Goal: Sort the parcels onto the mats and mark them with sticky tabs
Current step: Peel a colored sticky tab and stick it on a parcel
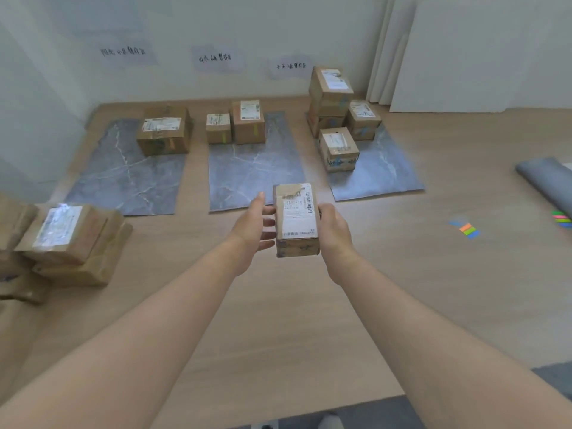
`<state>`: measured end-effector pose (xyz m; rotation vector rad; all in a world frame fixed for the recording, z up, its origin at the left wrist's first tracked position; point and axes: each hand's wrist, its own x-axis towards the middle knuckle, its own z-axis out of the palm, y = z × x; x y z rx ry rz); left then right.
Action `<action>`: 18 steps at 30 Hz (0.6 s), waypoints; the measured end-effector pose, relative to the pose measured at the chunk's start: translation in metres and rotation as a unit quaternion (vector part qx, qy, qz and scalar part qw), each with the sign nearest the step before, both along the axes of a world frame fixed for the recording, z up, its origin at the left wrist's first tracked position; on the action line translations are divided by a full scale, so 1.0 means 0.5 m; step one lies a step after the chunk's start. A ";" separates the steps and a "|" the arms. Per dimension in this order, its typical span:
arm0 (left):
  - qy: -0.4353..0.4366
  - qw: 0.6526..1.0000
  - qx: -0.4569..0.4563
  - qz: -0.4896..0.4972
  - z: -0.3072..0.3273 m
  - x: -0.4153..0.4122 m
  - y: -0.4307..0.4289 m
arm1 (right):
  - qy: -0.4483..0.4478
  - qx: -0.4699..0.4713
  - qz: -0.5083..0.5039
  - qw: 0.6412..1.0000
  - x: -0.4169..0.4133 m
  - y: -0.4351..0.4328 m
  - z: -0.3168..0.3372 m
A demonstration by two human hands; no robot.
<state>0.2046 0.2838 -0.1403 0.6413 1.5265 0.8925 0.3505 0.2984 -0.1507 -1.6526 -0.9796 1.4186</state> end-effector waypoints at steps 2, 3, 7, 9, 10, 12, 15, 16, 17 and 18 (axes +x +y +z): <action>-0.008 1.000 -0.016 0.007 -0.046 0.005 -0.001 | -0.013 -0.022 0.006 1.000 0.005 0.000 -0.051; -0.012 1.000 -0.022 0.014 -0.070 0.009 -0.002 | -0.019 -0.033 0.013 0.999 0.008 0.000 -0.073; -0.029 0.997 -0.052 0.039 -0.147 0.026 -0.015 | -0.027 -0.073 0.028 0.997 0.024 0.000 -0.156; -0.039 0.996 -0.064 0.052 -0.179 0.035 -0.024 | -0.028 -0.091 0.042 0.995 0.027 -0.006 -0.183; -0.043 0.995 -0.069 0.056 -0.191 0.039 -0.029 | -0.031 -0.093 0.049 0.994 0.026 -0.009 -0.196; -0.052 0.994 -0.076 0.062 -0.210 0.046 -0.035 | -0.041 -0.095 0.067 0.992 0.027 -0.016 -0.220; -0.059 0.993 -0.086 0.061 -0.231 0.052 -0.044 | -0.037 -0.115 0.074 0.990 0.034 -0.023 -0.241; -0.060 0.992 -0.089 0.060 -0.236 0.054 -0.047 | -0.032 -0.122 0.074 0.989 0.037 -0.026 -0.248; -0.064 0.992 -0.091 0.064 -0.240 0.054 -0.049 | -0.031 -0.127 0.076 0.988 0.038 -0.027 -0.255; -0.068 0.991 -0.095 0.066 -0.246 0.053 -0.050 | -0.032 -0.125 0.080 0.988 0.038 -0.029 -0.262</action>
